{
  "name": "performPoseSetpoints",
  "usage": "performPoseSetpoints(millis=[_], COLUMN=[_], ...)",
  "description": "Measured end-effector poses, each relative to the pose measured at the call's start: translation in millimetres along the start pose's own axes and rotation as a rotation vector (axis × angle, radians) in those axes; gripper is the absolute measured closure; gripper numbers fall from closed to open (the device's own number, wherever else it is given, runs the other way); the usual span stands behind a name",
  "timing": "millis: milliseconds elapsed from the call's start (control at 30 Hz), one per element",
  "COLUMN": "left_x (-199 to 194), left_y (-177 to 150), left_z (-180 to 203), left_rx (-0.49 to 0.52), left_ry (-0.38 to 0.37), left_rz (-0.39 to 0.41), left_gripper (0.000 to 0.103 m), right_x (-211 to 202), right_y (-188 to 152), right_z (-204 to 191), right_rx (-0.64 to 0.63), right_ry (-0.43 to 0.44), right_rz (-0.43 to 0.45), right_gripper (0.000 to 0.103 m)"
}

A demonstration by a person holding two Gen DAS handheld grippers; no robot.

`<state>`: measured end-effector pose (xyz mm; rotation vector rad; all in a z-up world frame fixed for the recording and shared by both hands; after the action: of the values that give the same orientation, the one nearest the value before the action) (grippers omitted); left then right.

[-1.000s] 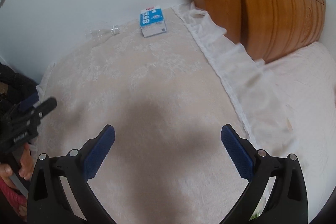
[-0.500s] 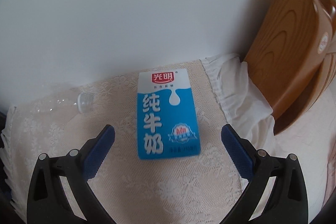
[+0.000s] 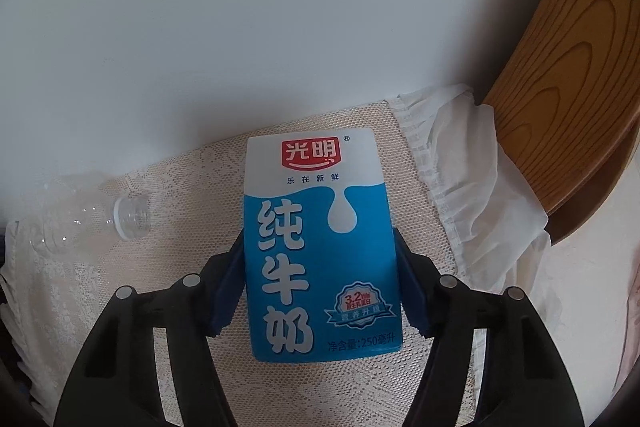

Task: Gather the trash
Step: 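Grasp the blue-and-white milk carton with the right tool while the left tool grasps the clear plastic bottle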

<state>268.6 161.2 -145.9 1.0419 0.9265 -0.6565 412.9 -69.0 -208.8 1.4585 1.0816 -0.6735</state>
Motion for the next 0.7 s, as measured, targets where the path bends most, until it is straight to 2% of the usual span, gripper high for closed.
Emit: performPoseSetpoints(millis=[100, 233, 400, 533, 633, 700], left_x=[14, 39, 66, 97, 107, 116], left_y=[13, 31, 55, 64, 69, 73], left_z=[9, 19, 41, 49, 52, 56], left_rx=[-0.11, -0.324, -0.443, -0.561, -0.639, -0.669], left_ry=[-0.014, 0.0, 0.147, 0.265, 0.362, 0.399], left_rz=[-0.034, -0.068, -0.022, -0.071, -0.023, -0.022], left_gripper=[0.008, 0.008, 0.008, 0.008, 0.008, 0.008], right_x=[-32, -67, -105, -138, -160, -172], right_y=[-16, -43, -85, -122, -151, -167], right_z=[6, 17, 47, 70, 82, 90], right_rx=[0.008, 0.013, 0.053, 0.095, 0.111, 0.127], right_ry=[0.037, 0.054, 0.074, 0.072, 0.05, 0.042], right_rz=[0.047, 0.091, 0.11, 0.129, 0.136, 0.136], right_gripper=[0.037, 0.037, 0.037, 0.036, 0.036, 0.036])
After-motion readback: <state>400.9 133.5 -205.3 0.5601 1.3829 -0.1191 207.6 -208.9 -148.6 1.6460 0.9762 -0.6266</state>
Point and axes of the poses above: each gripper's, at about its wrist camera, not at the fingertips, and x roughly the way its jaws point, z to its right, y to its top, the point moved 2 cm from there along x, roughly the way its jaws point, and after that the axes turned 6 degrees about y, right-handed, at the moved point
